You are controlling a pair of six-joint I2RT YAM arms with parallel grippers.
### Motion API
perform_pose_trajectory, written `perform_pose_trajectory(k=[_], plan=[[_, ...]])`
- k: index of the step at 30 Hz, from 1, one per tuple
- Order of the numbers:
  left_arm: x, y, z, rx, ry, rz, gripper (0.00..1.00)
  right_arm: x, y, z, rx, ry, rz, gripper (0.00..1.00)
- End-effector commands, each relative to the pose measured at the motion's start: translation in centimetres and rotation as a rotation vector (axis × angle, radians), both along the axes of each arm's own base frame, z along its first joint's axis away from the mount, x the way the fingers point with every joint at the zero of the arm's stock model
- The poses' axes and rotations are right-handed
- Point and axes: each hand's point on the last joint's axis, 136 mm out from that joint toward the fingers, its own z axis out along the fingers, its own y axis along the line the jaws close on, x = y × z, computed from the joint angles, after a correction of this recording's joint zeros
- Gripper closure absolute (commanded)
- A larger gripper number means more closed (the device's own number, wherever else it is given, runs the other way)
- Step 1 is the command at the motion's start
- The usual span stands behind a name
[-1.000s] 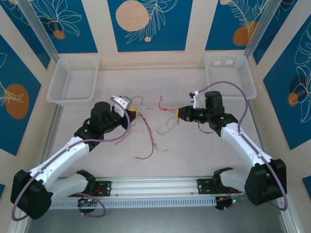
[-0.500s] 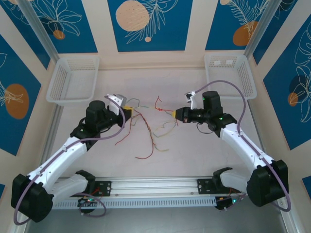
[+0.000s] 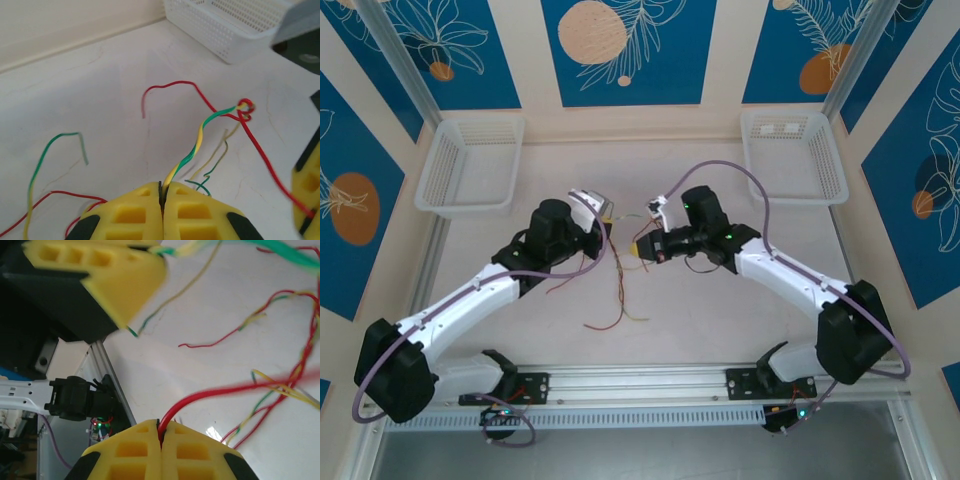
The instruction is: Untangle the cables
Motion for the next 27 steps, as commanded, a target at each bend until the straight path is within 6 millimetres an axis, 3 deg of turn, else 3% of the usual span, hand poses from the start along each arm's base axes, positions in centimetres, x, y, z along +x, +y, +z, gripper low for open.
perform_pose_trajectory(k=[1,3,7,8,10,13,16,21,27], plan=[[-0.4,-1.8,2.6,-0.050,-0.063,-0.053,1.00,1.2,1.5,-0.7,-0.074,-0.048,-0.026,1.00],[-1.0,-2.5,3.1,-0.048,-0.074,-0.094,1.00,3.1,0.9,-1.9,-0.126,-0.037,-0.146,1.00],[-2.0,-3.0,3.6,-0.053,-0.089,-0.141,1.00,4.3,0.9,-1.5,-0.137,-0.089,-0.239,1.00],[-2.1,-3.0,3.6,-0.056,-0.091,-0.144,1.00,4.6,0.9,-1.3,-0.143,-0.106,-0.255,0.94],[-2.3,-2.9,3.5,-0.058,-0.095,-0.144,1.00,4.6,1.0,-0.5,-0.138,-0.136,-0.257,0.71],[-2.9,-3.0,3.0,-0.043,-0.085,-0.178,1.00,3.9,0.6,1.4,-0.099,-0.208,-0.246,0.60],[-3.1,-2.8,2.6,-0.030,-0.091,-0.180,1.00,2.1,-0.5,4.4,-0.040,-0.317,-0.198,0.49],[-3.7,-2.6,1.9,0.012,-0.117,-0.222,1.00,-1.5,-4.9,9.0,0.004,-0.464,-0.177,0.38],[-4.8,-3.2,1.2,0.047,-0.138,-0.315,1.00,-1.5,-11.0,12.5,0.045,-0.407,-0.290,0.33]])
